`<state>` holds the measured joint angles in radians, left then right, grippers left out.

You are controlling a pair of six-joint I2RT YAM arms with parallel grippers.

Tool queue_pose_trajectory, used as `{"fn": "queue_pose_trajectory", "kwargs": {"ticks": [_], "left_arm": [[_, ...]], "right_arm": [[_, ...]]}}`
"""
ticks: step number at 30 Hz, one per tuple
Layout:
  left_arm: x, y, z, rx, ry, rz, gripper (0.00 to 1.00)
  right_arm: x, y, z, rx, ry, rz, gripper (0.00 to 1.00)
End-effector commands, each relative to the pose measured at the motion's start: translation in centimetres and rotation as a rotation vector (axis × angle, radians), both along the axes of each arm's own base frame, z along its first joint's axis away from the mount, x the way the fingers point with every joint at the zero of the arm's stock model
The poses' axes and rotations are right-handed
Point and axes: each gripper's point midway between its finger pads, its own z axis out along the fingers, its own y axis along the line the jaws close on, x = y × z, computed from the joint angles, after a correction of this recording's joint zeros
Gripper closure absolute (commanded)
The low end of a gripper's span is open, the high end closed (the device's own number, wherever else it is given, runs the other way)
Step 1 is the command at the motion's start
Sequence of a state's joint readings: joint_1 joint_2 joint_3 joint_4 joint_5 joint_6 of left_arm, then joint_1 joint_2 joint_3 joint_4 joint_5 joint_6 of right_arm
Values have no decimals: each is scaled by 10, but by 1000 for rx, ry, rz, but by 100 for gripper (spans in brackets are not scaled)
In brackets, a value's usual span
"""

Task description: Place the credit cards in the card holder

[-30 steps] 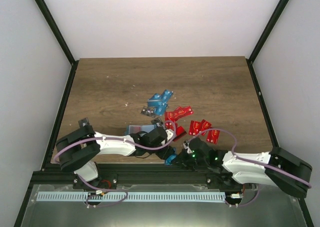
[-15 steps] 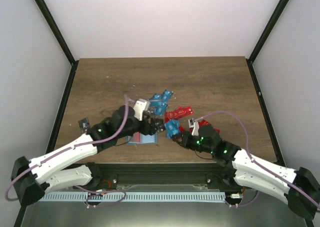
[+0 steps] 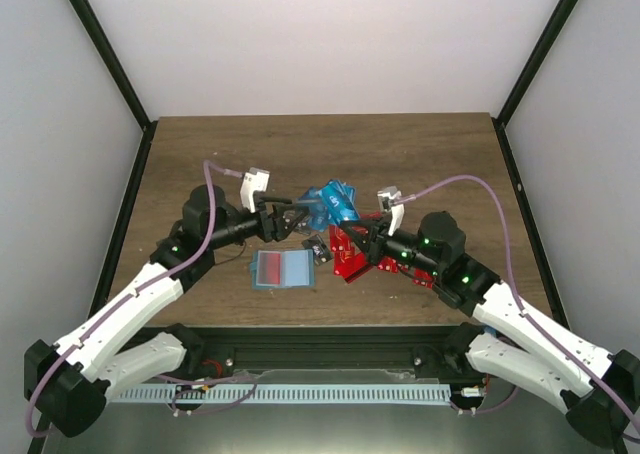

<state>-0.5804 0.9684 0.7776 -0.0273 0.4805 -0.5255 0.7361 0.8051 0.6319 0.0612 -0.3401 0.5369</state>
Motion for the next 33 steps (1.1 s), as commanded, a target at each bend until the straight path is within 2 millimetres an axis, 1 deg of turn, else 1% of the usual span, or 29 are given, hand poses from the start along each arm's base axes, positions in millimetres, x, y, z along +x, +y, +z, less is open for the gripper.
{"fn": "queue_pose_trajectory", "kwargs": {"ticks": [1,5,9,13,15,18,19,20,24,29,31,32,33], "left_arm": [[-10,-13,39,-112,-102,-131,28],[-9,-17,42,-136,-116,-151,34],[-5,-19,39,-137,-110,-153,45],[-4,-22,34,-135,-99,-162,61],[-4,-23,32,-137,-94,-166,72],[1,-22,27,-128,-78,-138,91],[5,-20,25,-119,-69,-114,94],[8,-18,22,-110,-66,-88,96],[17,-14,13,-88,-50,-34,96],[19,-19,9,-96,-40,-54,96],[20,-21,6,-99,-39,-58,96],[22,-22,4,-98,-38,-59,96],[25,-23,0,-96,-35,-57,96]], "right_arm": [[-7,10,22,-22,-138,97,99],[-10,15,23,-19,-144,134,99],[-11,17,23,-14,-147,151,99],[-10,17,23,-14,-148,152,99],[-9,18,22,-16,-148,154,99],[-5,18,21,-21,-138,139,99],[-4,18,19,-22,-129,132,99],[-3,18,19,-22,-124,127,99],[8,17,13,-30,-74,77,99],[19,16,-1,-45,2,24,99],[27,14,-9,-64,47,-22,95],[31,12,-13,-76,67,-44,90],[35,10,-17,-86,88,-72,82]]}}
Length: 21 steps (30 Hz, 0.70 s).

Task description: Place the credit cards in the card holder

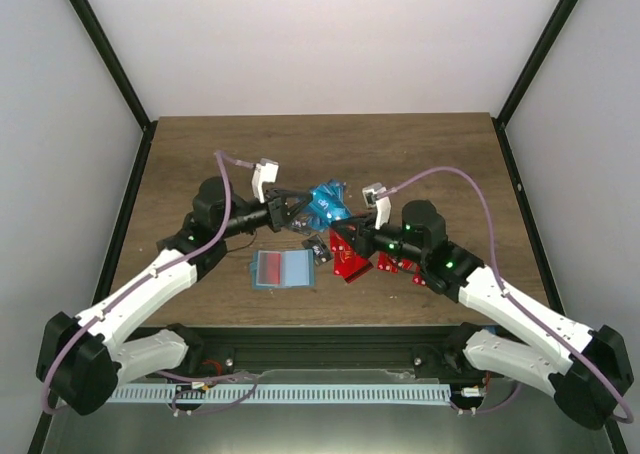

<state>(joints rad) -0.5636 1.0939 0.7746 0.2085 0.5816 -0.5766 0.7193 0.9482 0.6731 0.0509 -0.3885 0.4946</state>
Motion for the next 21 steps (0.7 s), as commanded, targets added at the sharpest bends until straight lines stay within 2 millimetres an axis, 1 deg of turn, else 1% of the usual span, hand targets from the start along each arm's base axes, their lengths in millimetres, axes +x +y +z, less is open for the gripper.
{"fn": "queue_pose_trajectory", "kwargs": {"ticks": [1,2,3,5,6,8,9,11,12,14,15,17,19,21], "left_arm": [[12,-3,-14,2,6,23,96],[14,-6,-21,7,16,19,96],[17,-9,-31,12,34,11,96],[21,-15,-44,0,44,-5,96],[25,-17,-56,7,61,-6,96],[31,-22,-81,30,93,-6,96],[36,-23,-94,51,113,2,96],[43,-27,-109,80,143,4,96],[45,-29,-111,89,151,1,96],[47,-29,-106,101,149,2,96],[48,-28,-101,117,140,6,96],[46,-27,-97,172,141,-3,96],[39,-26,-89,204,131,-36,96],[29,-25,-79,214,115,-75,96]], "right_arm": [[24,-9,1,-24,56,-144,77],[26,-11,-6,-37,75,-163,74],[29,-13,-14,-50,95,-182,68],[35,-22,-35,-78,154,-243,55],[37,-26,-49,-93,191,-271,49],[43,-42,-78,-123,269,-349,35],[44,-49,-90,-134,301,-369,30],[44,-59,-105,-143,335,-385,20],[44,-62,-106,-146,330,-379,16],[42,-64,-98,-152,282,-352,11],[40,-63,-90,-151,247,-334,8],[35,-59,-71,-149,171,-275,5],[28,-53,-54,-142,114,-211,2],[21,-47,-44,-137,83,-144,1]]}}
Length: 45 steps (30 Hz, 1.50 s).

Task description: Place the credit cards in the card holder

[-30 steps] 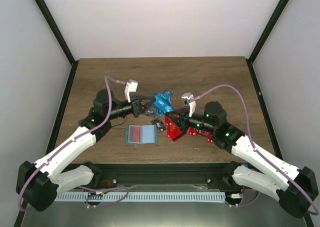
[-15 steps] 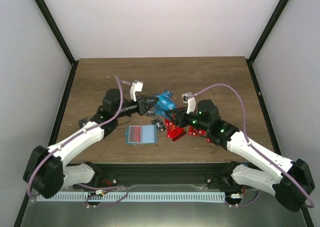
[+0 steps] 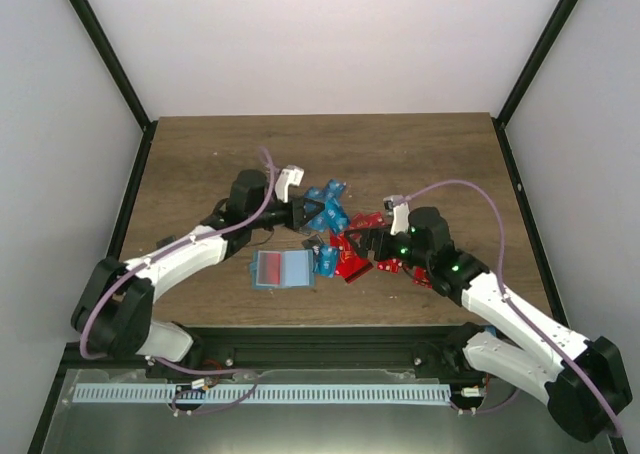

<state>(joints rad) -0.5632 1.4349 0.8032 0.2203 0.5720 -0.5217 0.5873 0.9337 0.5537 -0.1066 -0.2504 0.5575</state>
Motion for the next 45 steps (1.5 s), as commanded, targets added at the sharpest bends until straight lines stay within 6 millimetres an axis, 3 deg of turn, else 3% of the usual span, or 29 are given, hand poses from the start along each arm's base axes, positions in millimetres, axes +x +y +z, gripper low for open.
{"fn": "queue_pose_trajectory", "kwargs": {"ticks": [1,7,10,18,20,23,31,33,37,39,42,45], "left_arm": [[-21,2,36,26,-78,-97,96],[-47,4,58,-10,-41,-157,96],[-62,1,65,-22,-46,-199,96],[-83,-14,60,13,-50,-283,96],[-87,-16,60,16,-55,-297,96],[-89,-17,60,16,-61,-301,96],[-97,-17,69,-31,-67,-327,96],[-95,-16,71,-28,-75,-309,84],[-91,-4,82,-12,-126,-234,40],[-92,3,85,-13,-144,-201,27],[-103,11,92,-49,-161,-203,24],[-123,15,104,-129,-191,-261,32]], "right_arm": [[-13,18,50,32,-147,178,0],[-26,29,60,56,-158,292,1],[-33,36,67,102,-164,348,9],[-51,50,60,161,-103,486,62],[-53,51,60,168,-97,497,82],[-59,52,60,184,-89,525,95],[-82,57,75,302,-112,648,99],[-85,58,80,319,-121,663,99],[-80,58,90,317,-154,639,99],[-82,57,97,330,-175,654,99],[-89,57,111,361,-215,690,99],[-95,56,122,381,-241,714,99]]}}
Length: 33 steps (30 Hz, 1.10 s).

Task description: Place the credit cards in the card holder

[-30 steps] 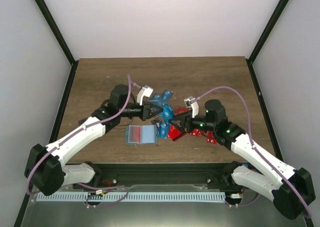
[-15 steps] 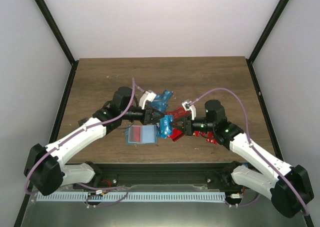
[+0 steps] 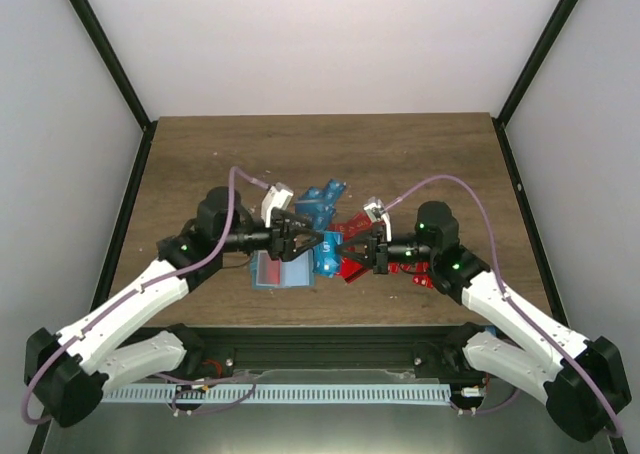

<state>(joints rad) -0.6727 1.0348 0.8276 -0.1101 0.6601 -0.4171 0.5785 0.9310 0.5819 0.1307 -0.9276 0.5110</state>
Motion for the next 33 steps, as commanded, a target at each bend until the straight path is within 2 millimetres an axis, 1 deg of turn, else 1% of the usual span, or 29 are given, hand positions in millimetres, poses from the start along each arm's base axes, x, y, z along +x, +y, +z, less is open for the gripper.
{"fn": "queue_pose_trajectory", "kwargs": {"ticks": [1,4,7,12,15,18,19,21,23,26,27,28,29,30,32,33], "left_arm": [[-23,7,14,-94,-42,-56,34],[-32,11,13,-120,-50,-80,45],[-41,9,14,-151,-40,-125,55],[-48,9,15,-175,-45,-156,62],[-48,5,15,-172,-35,-170,67],[-49,1,14,-169,-27,-188,80],[-49,-1,13,-168,-25,-190,83],[-49,-2,12,-169,-21,-193,86],[-47,-2,12,-165,-13,-182,95],[-38,0,7,-141,-1,-115,96],[-34,3,5,-127,5,-80,96],[-27,6,-1,-102,20,-30,96],[-20,12,-6,-74,33,30,96],[-12,19,-16,-36,54,94,96],[7,40,-37,47,101,252,96],[13,50,-48,83,123,312,96]], "right_arm": [[-14,0,45,99,-102,69,99],[-19,-1,55,128,-121,96,99],[-21,-1,60,142,-128,107,99],[-22,0,62,151,-124,121,99],[-21,1,61,148,-119,122,99],[-20,2,57,147,-109,123,99],[-19,2,57,147,-108,123,99],[-18,3,56,146,-106,123,99],[-17,4,56,145,-105,121,99],[-12,5,52,130,-91,99,99],[-8,6,47,116,-78,81,97],[-1,7,42,95,-58,51,91],[5,7,35,72,-40,23,87],[12,7,27,46,-18,-12,82],[25,7,10,-6,28,-84,68],[30,7,1,-26,50,-107,65]]}}
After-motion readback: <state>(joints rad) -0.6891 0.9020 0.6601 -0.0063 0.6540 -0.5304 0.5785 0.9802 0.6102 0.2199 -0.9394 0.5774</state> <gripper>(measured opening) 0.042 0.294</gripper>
